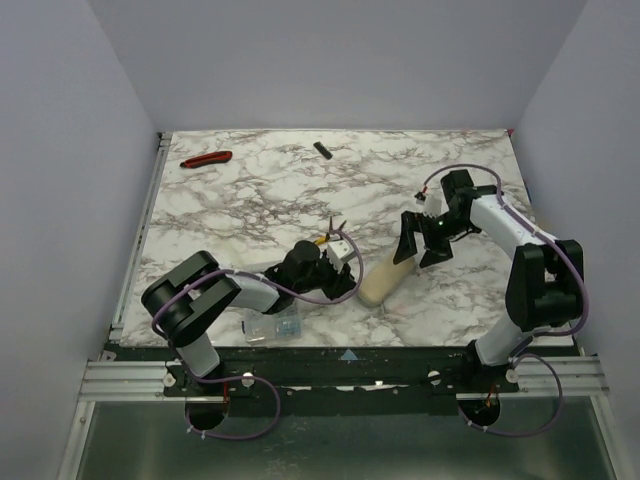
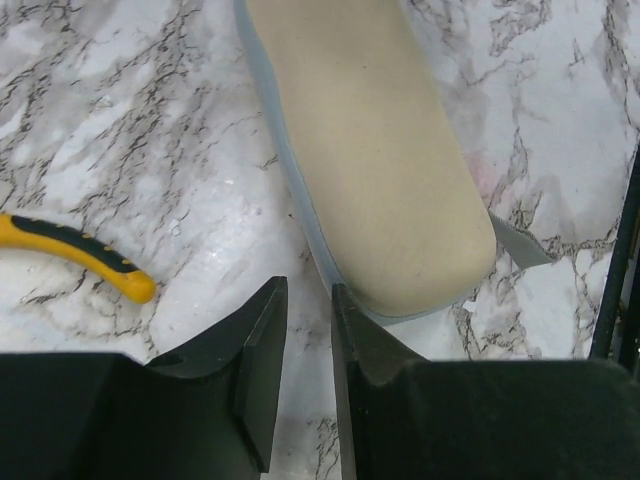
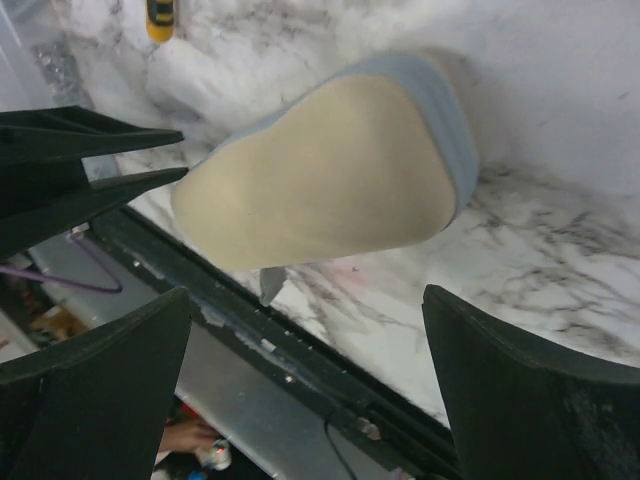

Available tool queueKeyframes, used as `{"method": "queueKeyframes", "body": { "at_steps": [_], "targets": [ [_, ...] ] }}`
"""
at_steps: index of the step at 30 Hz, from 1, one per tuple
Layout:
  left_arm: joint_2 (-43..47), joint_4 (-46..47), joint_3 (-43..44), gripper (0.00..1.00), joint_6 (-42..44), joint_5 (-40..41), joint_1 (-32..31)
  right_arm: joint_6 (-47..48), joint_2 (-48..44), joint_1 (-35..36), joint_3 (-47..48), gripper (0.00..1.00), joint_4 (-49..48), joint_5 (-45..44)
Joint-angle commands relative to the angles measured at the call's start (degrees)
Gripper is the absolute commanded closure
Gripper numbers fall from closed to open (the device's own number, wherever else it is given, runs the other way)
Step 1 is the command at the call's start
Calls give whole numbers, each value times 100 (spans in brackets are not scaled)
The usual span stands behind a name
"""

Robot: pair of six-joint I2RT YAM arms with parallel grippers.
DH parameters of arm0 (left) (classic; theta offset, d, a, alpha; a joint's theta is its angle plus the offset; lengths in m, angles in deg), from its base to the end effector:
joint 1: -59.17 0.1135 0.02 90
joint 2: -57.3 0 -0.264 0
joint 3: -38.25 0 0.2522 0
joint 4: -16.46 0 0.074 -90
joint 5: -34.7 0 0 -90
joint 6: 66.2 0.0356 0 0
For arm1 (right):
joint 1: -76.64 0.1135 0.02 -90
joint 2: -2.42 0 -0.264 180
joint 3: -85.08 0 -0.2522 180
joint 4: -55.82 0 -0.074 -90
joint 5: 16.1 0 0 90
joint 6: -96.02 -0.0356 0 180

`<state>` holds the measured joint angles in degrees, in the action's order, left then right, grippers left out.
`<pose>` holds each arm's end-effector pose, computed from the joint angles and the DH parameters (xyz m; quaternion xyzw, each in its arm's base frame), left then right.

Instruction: Open the umbrella

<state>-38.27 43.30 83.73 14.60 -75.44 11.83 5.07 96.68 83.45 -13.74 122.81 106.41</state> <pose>0.1984 -0.2334 0.1404 0.3595 0.7457 -0.3851 0.4079 0.2988 0.0550 0.2172 -0.0731 0.9539 0.2838 0.0640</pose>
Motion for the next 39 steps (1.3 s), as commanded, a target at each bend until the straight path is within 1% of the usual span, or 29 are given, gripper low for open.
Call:
{"method": "queueKeyframes", "body": {
  "at_steps": [1,3,6,9,12,15,19,22,24,28,30,33,39],
  "targets": [
    [-261,-124,299,76,307,-500,-168,-429,204,31,-393,1,-41,886],
    [-405,-150,455,77,312,-504,-227,-462,303,27,-495,2,-164,950],
    [-516,-122,642,77,236,-463,-268,-543,479,31,-589,10,-384,1041],
    [-411,-184,683,77,199,-403,-268,-598,648,30,-562,16,-537,995],
    [-112,-246,351,70,512,-447,-268,-475,805,31,-528,24,-543,901],
    [195,-207,-148,58,795,-384,-268,-314,967,31,-519,33,-599,821],
    [268,-260,-285,50,852,-362,-268,-208,1131,24,-528,40,-740,789],
    [139,-432,-95,47,876,-441,-292,-68,1220,31,-469,43,-786,765],
    [64,-332,-118,46,1135,-462,-339,35,1280,31,-400,45,-789,727],
    [-129,-75,-163,43,1378,-454,-391,452,1515,22,-194,54,-663,738],
    [-228,105,-173,42,1473,-551,-424,591,1615,22,-104,55,-604,748],
    [-344,750,-375,41,1677,-726,-478,777,1710,13,0,55,-558,827],
    [-626,806,-154,44,1503,-710,-522,1045,1800,11,72,55,-482,880]
  ]
}}
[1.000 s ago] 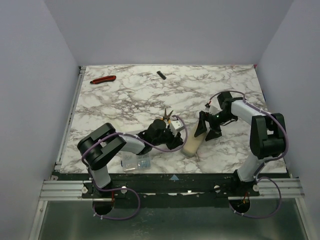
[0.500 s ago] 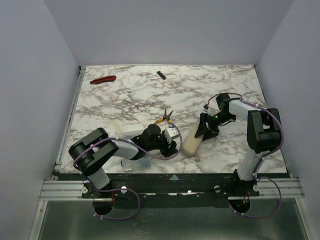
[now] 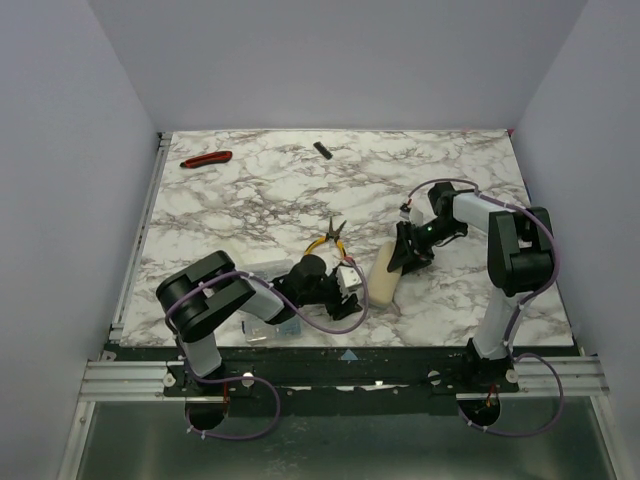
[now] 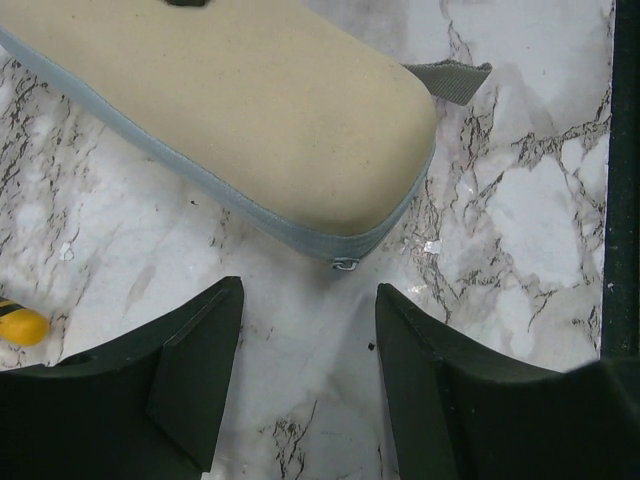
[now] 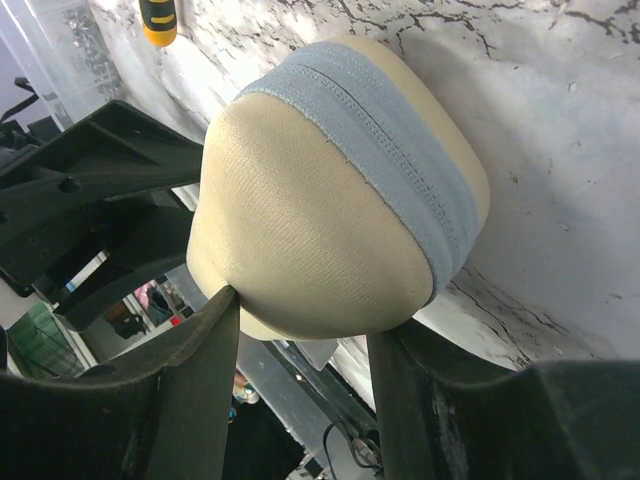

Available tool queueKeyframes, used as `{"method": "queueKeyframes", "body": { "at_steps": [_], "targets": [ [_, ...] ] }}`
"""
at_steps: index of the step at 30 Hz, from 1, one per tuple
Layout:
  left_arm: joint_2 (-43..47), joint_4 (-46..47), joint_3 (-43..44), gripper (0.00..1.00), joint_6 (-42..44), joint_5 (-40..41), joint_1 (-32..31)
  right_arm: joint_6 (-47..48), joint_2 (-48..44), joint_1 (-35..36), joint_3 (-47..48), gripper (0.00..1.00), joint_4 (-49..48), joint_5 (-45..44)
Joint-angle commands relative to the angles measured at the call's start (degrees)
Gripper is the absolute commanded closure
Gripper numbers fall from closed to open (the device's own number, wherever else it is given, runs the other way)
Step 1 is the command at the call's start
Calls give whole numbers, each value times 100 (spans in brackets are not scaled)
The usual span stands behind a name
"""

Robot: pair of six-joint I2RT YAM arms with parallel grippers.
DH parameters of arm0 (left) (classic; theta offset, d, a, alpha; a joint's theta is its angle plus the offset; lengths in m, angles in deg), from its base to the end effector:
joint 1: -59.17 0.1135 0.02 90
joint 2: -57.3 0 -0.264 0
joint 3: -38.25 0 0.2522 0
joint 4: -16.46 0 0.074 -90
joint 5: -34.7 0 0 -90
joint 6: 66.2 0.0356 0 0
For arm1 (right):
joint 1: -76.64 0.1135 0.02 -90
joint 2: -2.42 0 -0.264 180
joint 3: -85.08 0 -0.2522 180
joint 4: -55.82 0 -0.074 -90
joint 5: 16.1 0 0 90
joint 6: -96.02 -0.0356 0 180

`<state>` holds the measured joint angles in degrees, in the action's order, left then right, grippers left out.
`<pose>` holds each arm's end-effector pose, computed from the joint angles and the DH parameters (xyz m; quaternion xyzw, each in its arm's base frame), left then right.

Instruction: Open the umbrella

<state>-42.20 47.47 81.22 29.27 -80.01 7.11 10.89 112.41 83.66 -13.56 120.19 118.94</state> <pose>0.1719 -0.2447 0.1177 0.4977 0.6693 -0.3723 0.4071 0.3209 0.0649 0.1417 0.0857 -0.9195 -0.3824 0.0314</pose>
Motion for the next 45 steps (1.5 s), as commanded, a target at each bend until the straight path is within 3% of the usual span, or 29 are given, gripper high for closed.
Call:
{"method": "queueKeyframes", "body": {
  "at_steps": [1,4,11,15,35,45],
  "targets": [
    [-270,392,131,44,10,-254,-68,480,232,-8,45,55,-226,-381],
    [-324,419,181,51,-83,-265,-102,545,221,-8,-4,56,-242,-415],
    [-264,387,157,88,-128,-300,-120,624,241,-13,-101,59,-351,-579],
    [-121,424,63,99,-147,-449,-120,676,218,-8,-182,59,-391,-688],
    [-100,-237,682,100,-791,454,45,1463,176,-2,-117,66,-232,-702],
    [-505,-710,1507,100,-1197,658,277,1702,232,0,-42,66,-146,-729]
  ]
}}
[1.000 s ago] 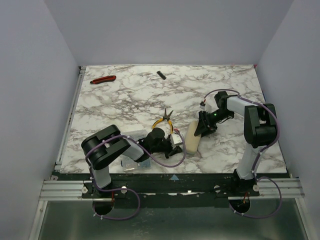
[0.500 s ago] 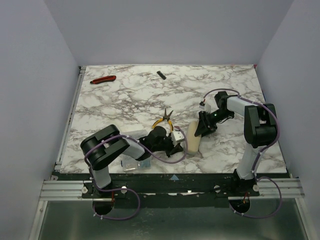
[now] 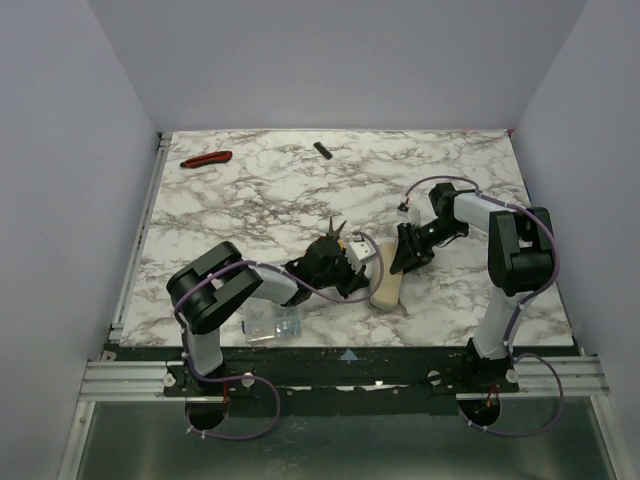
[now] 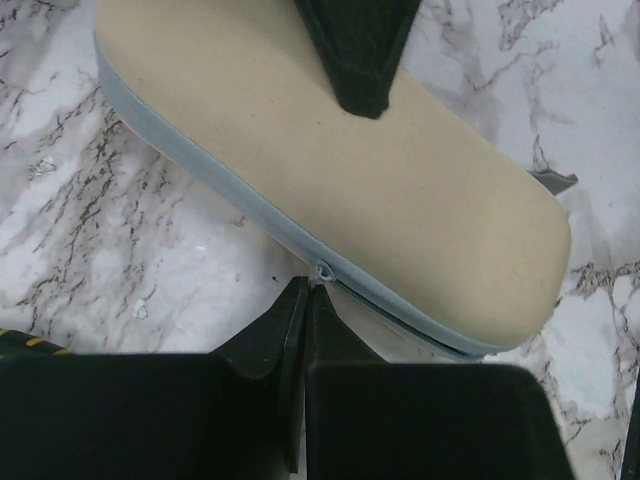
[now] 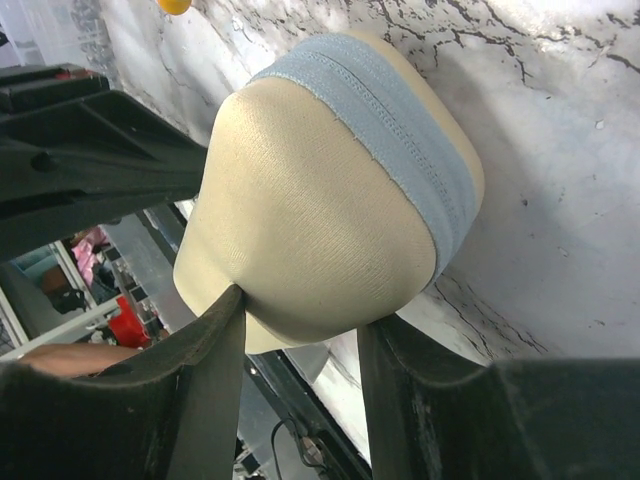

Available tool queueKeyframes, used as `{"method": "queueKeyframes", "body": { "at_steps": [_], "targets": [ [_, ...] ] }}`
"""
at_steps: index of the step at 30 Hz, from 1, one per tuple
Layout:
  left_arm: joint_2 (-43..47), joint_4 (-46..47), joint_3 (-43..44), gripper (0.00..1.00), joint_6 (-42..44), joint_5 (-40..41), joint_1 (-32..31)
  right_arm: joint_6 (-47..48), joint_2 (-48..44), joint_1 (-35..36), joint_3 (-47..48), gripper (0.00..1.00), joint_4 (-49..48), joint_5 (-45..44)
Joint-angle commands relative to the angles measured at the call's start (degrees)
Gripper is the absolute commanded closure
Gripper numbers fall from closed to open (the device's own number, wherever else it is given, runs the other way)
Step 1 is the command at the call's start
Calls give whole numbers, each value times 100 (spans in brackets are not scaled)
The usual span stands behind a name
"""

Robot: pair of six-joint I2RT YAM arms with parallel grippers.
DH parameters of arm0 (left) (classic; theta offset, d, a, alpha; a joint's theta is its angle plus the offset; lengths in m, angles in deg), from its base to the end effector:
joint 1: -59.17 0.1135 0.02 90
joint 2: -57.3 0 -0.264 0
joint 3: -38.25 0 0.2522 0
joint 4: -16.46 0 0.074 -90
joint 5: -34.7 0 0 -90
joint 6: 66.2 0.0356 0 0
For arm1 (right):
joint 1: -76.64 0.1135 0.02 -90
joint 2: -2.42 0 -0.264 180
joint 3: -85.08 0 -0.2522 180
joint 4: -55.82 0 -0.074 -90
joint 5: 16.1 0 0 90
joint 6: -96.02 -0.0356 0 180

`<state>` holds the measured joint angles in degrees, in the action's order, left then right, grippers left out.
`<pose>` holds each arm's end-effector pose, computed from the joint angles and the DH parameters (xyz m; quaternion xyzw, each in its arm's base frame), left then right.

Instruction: Open the umbrella

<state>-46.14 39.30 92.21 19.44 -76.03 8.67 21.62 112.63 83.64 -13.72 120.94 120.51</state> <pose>0.2073 -0.2712 0.1304 0.4150 0.7331 -0.3739 0.3880 0.3191 0.0652 0.1407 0.1659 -0.9028 -0.3967 0.0034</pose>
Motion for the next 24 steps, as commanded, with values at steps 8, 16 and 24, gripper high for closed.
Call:
{"method": "queueKeyframes", "body": {
  "at_steps": [8,16,24],
  "targets": [
    [-388,-205,786,100,-639,351,357,783,244,-2,137,65,-138,-919],
    [-230,250,468,100,-557,-29,509,992,470,3,766,64,11,-1056],
    [286,681,-361,44,691,-1094,431,1632,704,3,1254,64,527,-948]
  ]
}}
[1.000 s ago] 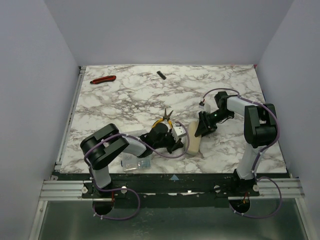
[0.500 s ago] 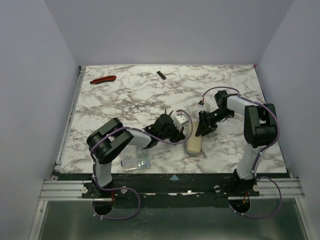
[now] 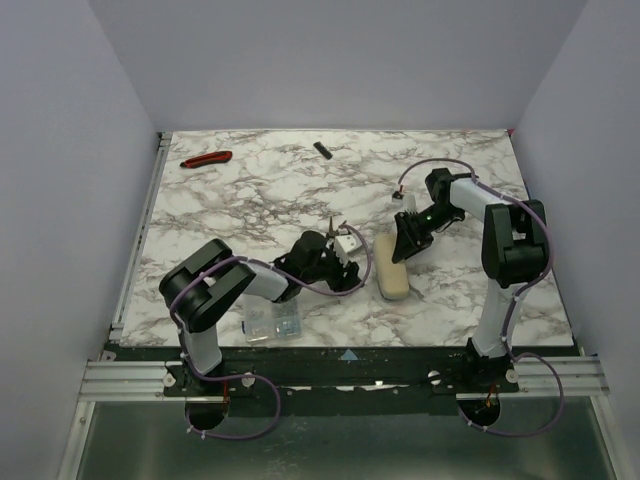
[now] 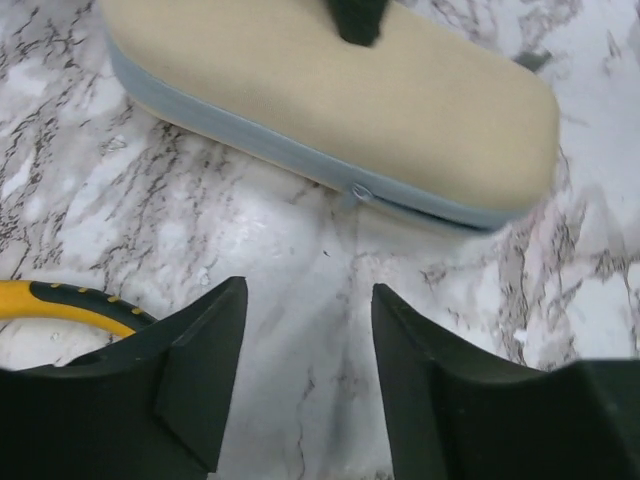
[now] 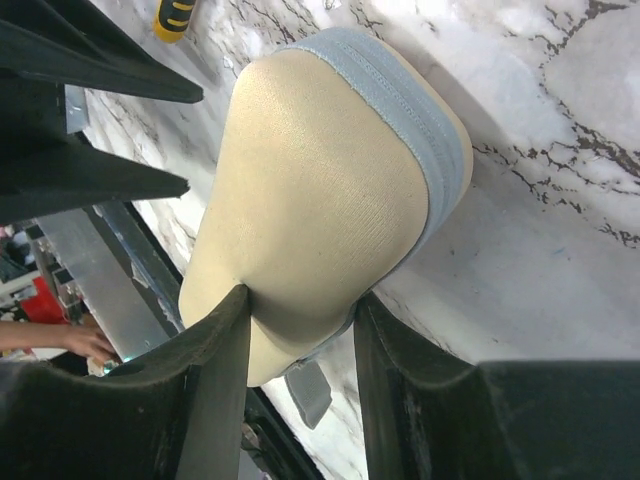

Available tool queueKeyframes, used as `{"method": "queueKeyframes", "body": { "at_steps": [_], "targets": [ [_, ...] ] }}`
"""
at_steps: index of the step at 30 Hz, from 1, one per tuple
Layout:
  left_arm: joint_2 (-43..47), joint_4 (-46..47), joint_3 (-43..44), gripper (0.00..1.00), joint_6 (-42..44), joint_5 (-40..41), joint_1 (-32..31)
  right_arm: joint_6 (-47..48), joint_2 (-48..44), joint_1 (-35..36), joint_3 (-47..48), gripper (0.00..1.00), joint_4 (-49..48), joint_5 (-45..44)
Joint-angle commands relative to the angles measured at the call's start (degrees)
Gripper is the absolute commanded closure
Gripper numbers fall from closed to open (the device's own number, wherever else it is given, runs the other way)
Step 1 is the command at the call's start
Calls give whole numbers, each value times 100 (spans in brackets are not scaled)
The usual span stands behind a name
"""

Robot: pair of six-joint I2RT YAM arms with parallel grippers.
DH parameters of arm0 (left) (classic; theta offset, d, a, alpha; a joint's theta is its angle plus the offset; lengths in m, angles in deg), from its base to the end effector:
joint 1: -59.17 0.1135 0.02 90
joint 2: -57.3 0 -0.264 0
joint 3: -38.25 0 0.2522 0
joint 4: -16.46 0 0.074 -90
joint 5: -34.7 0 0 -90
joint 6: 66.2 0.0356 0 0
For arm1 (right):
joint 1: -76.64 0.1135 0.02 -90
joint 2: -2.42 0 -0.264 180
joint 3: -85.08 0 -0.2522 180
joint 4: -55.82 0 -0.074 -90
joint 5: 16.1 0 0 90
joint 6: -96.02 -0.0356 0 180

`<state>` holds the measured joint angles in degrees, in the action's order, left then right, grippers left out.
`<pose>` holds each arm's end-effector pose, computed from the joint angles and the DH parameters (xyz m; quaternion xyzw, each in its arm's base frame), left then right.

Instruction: Open the umbrella

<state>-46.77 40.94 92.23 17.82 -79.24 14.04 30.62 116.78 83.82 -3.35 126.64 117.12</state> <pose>0.2311 -0.2526 0.1301 0.3815 0.7430 -0.3832 0.3945 0.3493 0.0686 0.1566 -0.2433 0.8969 0.3683 0.0268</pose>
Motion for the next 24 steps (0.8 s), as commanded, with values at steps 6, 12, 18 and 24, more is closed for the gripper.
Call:
{"method": "queueKeyframes", "body": {
  "at_steps": [6,12,18,24],
  "targets": [
    [94,834,-240,43,1090,-410,-335,844,452,-16,198,65,139,-403],
    [-244,887,142,47,1116,1,-522,715,368,-7,-103,66,11,-263],
    [-503,922,292,50,1143,-58,-601,660,322,-6,-196,66,-17,-244],
    [-631,987,271,60,1196,-178,-619,647,338,2,-189,66,8,-227]
  ]
}}
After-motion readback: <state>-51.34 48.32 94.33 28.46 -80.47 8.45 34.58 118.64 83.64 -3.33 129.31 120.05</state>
